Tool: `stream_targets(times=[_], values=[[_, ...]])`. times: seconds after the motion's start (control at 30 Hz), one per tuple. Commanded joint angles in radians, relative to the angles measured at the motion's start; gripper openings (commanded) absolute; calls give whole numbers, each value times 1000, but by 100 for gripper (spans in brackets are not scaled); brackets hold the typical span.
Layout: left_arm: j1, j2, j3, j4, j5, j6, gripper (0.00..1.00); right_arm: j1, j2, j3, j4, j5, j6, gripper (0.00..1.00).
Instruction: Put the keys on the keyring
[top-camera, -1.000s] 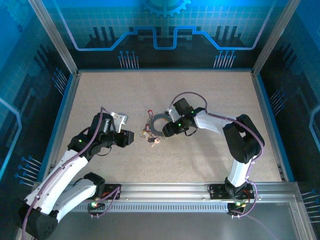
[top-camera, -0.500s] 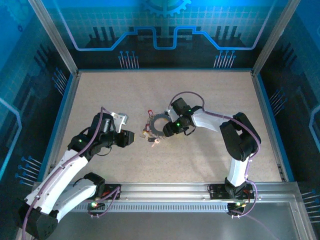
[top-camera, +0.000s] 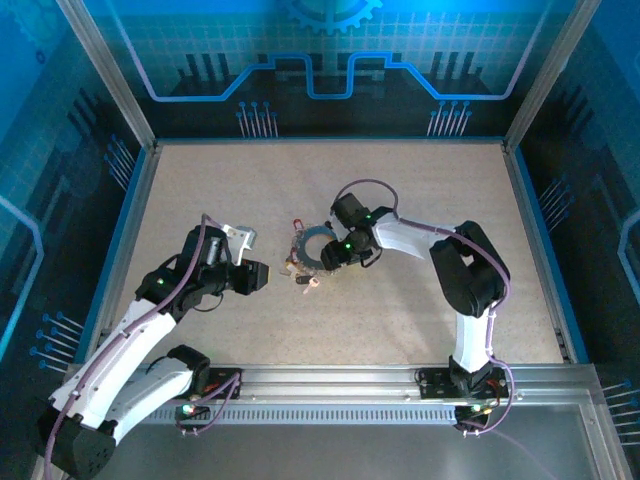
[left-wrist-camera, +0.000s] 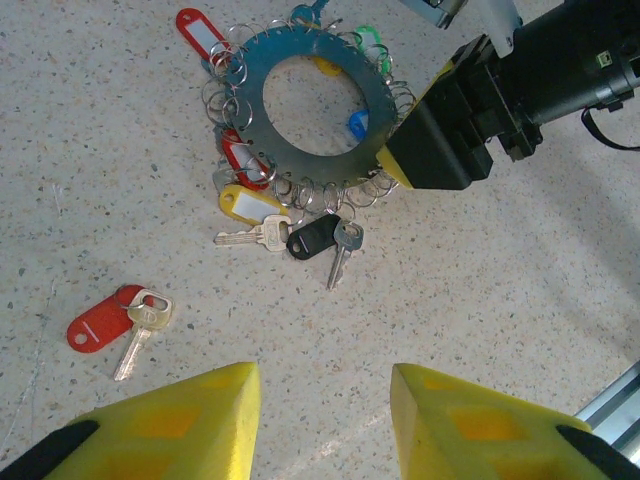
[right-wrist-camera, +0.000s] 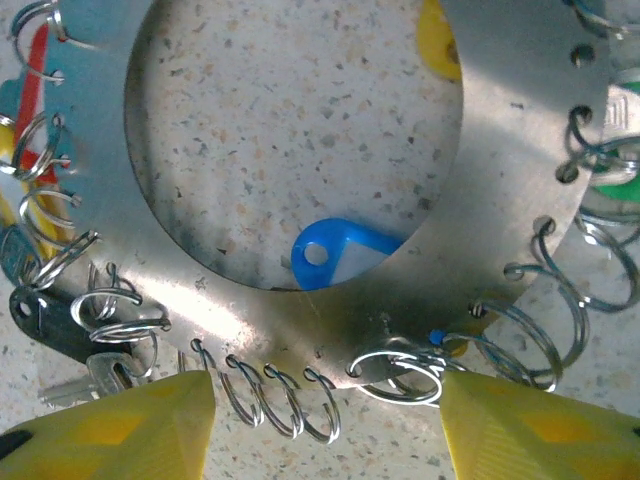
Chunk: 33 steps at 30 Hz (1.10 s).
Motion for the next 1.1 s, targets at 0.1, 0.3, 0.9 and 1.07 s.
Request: stream_targets(times=[0.1, 0.3, 0.9, 1.07], values=[[6, 3, -13, 19, 33, -18, 40, 21, 18, -56, 49, 35, 172, 59], [5, -6, -15, 19, 38, -30, 40, 32, -39, -115, 175, 12, 162, 54], [5, 2, -19, 21, 36, -29, 40, 6, -148, -263, 388, -92, 114, 41], [5, 2, -20, 21, 35, -29, 40, 5, -143, -244, 334, -52, 113, 41]])
